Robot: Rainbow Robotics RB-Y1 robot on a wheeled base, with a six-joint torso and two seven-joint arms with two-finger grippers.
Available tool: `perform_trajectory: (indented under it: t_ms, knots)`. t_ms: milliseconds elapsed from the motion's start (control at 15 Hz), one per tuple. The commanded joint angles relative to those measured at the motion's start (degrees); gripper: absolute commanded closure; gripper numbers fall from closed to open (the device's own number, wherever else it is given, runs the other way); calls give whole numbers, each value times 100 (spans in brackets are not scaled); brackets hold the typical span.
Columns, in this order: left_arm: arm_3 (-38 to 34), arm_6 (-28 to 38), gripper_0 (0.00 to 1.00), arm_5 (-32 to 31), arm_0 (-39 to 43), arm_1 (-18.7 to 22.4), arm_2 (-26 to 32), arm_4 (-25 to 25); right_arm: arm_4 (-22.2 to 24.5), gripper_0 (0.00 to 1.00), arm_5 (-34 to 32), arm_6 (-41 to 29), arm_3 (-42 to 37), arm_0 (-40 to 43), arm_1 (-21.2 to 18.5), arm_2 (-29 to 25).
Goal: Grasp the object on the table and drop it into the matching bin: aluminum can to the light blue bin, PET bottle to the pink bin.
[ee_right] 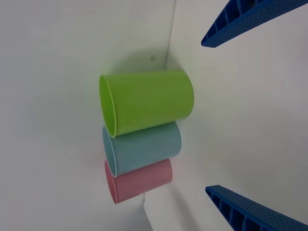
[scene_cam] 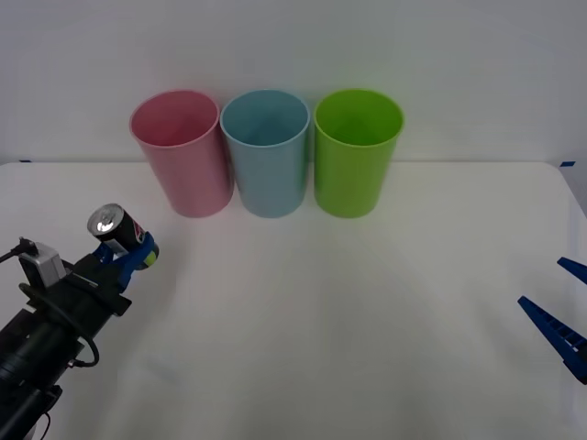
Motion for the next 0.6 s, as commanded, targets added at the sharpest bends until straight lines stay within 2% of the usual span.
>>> perform_trajectory:
  t_ms: [67,333,600]
  knots:
    - [-434,646,100,71,-6,121,13,-13,0,0,0,-1,0,0,0,0]
    - [-935,1437,100,264,-172,121,75,-321,0,0,0,-1,0,0,0,0]
    - [-944,1604,100,642,-594,121,-75,-602,0,0,0,-1,0,0,0,0]
